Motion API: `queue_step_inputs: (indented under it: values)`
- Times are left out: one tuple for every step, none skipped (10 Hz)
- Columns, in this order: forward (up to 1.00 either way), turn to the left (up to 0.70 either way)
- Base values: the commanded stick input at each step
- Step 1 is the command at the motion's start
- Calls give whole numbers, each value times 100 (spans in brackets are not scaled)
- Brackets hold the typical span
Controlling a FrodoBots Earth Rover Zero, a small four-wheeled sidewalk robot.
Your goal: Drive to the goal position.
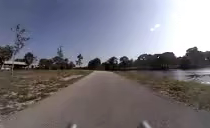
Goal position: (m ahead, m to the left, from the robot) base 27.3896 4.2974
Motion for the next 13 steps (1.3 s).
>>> queue_step_inputs:
  values:
    - [100, 0]
    - [100, -2]
    - [100, -9]
    - [100, -10]
    - [100, -10]
    - [100, -2]
    - [100, 0]
    - [100, -1]
    - [100, -2]
    - [100, -2]
    - [100, -1]
    - [100, 0]
    - [100, 0]
